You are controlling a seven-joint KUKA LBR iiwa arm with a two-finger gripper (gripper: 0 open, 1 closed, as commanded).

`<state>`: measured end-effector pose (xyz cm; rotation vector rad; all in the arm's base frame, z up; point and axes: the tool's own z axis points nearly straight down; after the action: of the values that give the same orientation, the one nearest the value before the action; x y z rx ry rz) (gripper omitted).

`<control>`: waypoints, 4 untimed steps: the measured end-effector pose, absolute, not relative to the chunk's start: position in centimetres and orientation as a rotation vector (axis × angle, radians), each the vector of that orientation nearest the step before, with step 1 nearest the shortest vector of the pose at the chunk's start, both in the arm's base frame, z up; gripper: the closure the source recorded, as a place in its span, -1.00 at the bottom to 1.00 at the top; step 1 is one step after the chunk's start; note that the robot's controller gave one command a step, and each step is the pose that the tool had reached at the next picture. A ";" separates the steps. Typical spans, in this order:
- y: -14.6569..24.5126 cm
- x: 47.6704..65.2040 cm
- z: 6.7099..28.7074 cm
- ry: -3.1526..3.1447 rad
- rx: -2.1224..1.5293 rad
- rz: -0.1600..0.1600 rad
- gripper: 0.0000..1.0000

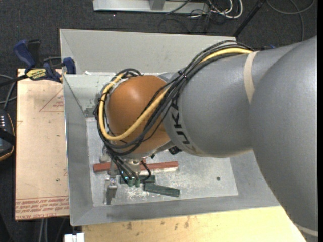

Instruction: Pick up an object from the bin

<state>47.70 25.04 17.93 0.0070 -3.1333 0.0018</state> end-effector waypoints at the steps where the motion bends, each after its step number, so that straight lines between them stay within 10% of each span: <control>1: 24.9 47.9 18.3 -3.140 0.000 -0.001 -1.00; 2: 17.9 52.2 10.1 -3.145 0.026 -0.003 -1.00; 3: 15.9 53.2 7.4 -3.150 0.150 -0.005 -1.00; 4: 15.3 54.7 9.3 -3.142 0.071 -0.003 -1.00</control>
Offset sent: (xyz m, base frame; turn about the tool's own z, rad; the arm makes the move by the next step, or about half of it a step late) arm 0.0581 -0.0978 -0.1093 -0.0131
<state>54.66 15.33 9.25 0.0706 -3.1424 -0.0031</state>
